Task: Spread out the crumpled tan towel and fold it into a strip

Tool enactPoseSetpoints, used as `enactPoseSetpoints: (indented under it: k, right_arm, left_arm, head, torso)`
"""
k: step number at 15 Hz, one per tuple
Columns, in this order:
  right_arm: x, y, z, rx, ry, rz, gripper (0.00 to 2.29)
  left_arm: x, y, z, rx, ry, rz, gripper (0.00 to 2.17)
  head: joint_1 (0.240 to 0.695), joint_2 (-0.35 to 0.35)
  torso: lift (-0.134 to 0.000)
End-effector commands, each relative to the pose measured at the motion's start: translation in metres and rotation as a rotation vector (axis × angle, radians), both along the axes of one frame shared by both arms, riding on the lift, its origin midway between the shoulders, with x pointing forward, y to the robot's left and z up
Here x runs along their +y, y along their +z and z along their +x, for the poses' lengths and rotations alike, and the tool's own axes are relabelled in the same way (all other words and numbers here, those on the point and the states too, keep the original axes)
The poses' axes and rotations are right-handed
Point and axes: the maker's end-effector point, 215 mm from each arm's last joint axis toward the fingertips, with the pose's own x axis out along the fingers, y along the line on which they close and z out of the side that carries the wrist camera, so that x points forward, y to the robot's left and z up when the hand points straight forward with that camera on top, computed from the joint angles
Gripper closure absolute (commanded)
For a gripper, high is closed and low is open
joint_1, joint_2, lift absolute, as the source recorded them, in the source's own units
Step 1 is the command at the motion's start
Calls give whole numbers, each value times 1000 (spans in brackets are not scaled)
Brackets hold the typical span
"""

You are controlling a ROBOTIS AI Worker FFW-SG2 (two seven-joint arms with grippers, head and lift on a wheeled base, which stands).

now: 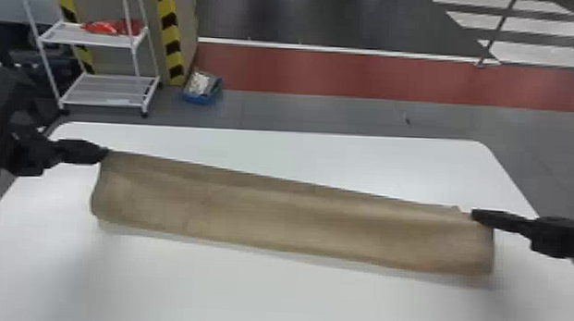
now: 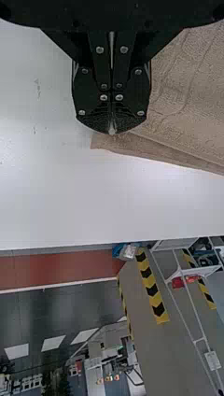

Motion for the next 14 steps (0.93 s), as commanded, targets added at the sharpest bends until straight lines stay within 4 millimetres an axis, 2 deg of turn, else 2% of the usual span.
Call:
enactPoseSetpoints:
  k: [1,4,9,14]
  right_arm:
    - [2,-1,4,5,6,-10,2246]
    - [5,-2,6,3,16,-22,2246]
    - [-3,-3,8,17,8,-47,2246]
    - [0,-6,10,28,17,-59,2246]
  left_arm:
    - [-7,-2,7,10,-11,26,2064]
    - [-14,-8,8,22,-22,42,2064]
    - [-8,-6,20,16,4,86,2064]
    - [-17,-13,25,33,-9,130,2064]
  head:
    - [695,-73]
    - [695,-76]
    - [695,-78]
    - [695,-83]
  torso:
    - [-124]
    - [-124]
    - [-124]
    - [-124]
